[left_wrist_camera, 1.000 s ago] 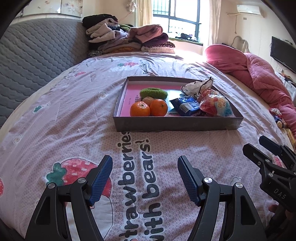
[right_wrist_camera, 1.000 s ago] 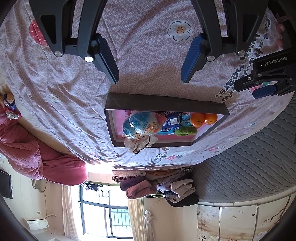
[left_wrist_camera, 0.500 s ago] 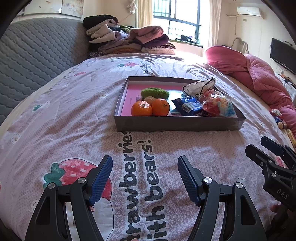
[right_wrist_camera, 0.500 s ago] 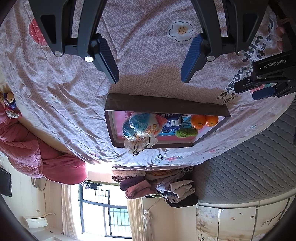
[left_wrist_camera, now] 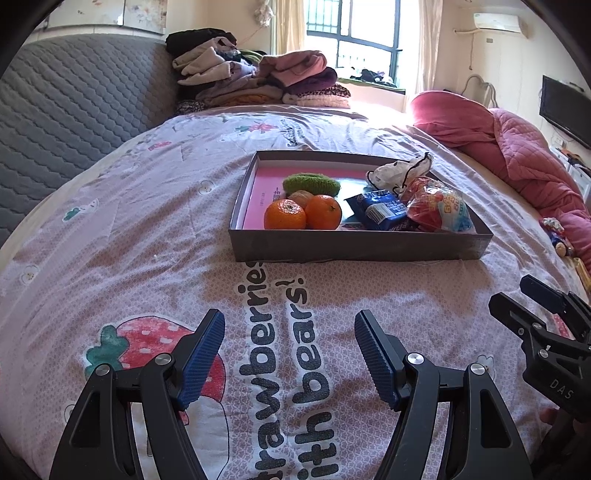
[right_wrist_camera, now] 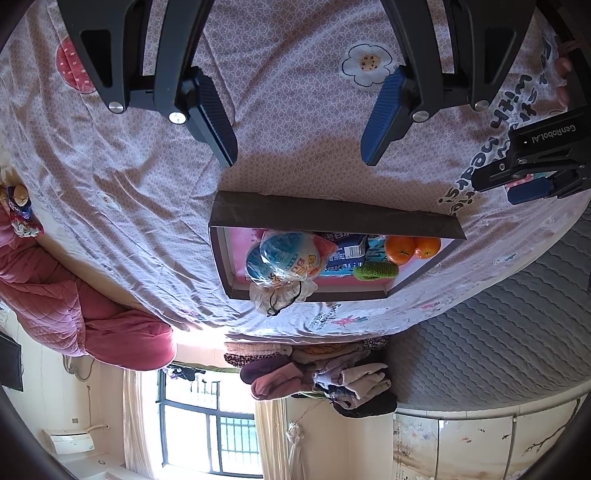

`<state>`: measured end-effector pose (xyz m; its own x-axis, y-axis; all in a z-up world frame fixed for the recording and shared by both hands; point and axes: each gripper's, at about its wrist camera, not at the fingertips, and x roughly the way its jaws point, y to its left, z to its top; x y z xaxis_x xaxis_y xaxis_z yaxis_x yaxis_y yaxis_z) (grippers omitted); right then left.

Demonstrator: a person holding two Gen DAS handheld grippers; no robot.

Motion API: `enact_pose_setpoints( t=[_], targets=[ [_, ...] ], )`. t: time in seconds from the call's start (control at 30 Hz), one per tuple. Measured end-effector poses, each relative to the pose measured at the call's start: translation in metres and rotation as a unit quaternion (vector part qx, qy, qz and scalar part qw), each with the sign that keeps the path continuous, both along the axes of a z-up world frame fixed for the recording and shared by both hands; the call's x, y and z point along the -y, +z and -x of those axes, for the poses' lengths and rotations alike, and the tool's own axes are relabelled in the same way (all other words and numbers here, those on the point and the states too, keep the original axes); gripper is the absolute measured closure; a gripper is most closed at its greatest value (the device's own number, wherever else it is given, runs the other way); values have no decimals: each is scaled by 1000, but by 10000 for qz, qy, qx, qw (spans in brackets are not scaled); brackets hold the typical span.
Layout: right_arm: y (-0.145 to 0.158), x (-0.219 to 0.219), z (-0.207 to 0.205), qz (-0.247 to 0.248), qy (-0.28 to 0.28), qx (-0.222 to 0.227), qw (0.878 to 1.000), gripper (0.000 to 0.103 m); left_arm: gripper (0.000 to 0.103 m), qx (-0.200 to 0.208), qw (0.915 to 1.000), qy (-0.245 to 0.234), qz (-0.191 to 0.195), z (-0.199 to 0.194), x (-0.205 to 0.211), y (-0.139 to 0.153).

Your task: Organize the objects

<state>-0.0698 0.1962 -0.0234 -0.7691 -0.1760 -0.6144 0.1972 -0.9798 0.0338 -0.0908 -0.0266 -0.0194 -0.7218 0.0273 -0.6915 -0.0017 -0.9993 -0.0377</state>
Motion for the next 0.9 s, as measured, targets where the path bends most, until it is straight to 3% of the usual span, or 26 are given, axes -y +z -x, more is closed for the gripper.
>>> enact_pose_setpoints(
  t=[0.9],
  targets=[
    [-2,0,1,7,14,91,10000,34,29,9,9999,-73,93,0,-3,-2]
  ],
)
